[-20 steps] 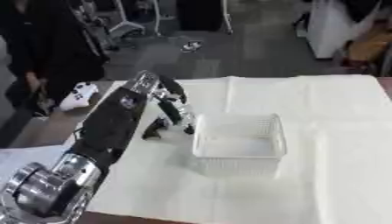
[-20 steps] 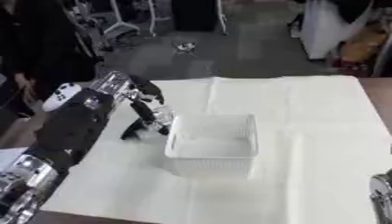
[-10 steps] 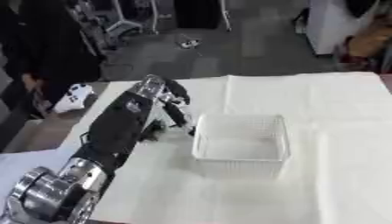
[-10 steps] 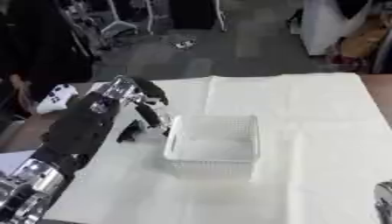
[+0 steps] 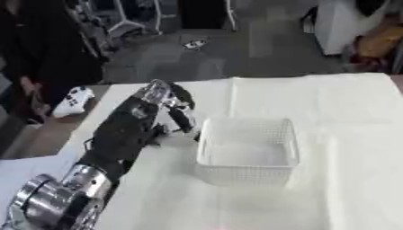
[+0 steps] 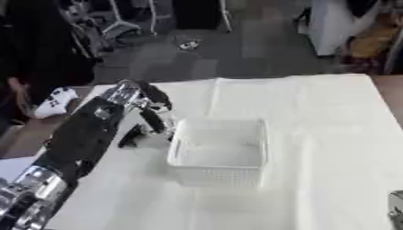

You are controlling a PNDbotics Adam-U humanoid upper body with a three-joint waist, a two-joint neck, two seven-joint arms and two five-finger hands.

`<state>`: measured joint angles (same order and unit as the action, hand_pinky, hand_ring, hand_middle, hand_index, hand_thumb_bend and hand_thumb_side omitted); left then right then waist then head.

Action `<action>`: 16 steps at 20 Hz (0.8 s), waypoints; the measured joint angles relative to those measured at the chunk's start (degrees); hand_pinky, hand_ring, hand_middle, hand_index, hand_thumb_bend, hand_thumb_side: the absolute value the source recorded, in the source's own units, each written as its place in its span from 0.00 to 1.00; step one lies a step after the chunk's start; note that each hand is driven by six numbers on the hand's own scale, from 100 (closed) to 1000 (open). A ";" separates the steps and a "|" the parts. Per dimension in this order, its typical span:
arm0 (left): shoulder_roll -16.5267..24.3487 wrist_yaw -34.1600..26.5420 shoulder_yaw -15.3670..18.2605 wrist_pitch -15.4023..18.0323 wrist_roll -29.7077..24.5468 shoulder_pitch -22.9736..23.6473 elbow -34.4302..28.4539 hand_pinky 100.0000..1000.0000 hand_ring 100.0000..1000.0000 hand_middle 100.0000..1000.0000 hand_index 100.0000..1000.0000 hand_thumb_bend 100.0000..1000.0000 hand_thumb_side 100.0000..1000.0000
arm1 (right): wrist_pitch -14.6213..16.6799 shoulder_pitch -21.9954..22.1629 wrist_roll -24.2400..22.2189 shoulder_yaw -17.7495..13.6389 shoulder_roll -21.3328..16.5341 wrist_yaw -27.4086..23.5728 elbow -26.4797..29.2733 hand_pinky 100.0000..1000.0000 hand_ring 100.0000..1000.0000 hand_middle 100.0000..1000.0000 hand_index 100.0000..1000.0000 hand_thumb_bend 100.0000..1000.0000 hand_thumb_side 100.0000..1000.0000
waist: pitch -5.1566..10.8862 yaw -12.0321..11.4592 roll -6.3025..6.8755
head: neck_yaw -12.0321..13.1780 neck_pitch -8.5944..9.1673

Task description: Pick up objects on the table and place them in the box.

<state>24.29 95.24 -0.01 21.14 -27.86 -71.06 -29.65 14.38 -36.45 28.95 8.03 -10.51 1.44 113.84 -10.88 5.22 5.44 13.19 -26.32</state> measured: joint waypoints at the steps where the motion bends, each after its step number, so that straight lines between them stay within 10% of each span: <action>1: 0.13 -0.05 0.11 -0.15 -0.02 -0.01 0.05 1.00 0.97 0.90 0.96 0.54 0.96 | 0.00 0.00 0.00 0.00 0.00 -0.01 0.00 0.39 0.49 0.54 0.85 0.02 1.00 | 0.00 -0.02 0.00 | 0.00 0.01; 16: 1.40 0.00 0.70 -2.18 -5.81 -0.11 1.22 1.00 1.00 0.95 1.00 0.70 0.96 | 0.00 -0.01 0.00 0.00 0.00 -0.17 0.00 0.39 0.49 0.54 0.85 0.02 1.00 | 0.00 -0.10 -0.04 | 0.80 -0.03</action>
<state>25.69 95.24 0.69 18.96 -33.67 -71.18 -28.42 14.38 -36.46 28.95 8.02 -10.51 1.27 113.84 -10.88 5.12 5.40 13.99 -26.36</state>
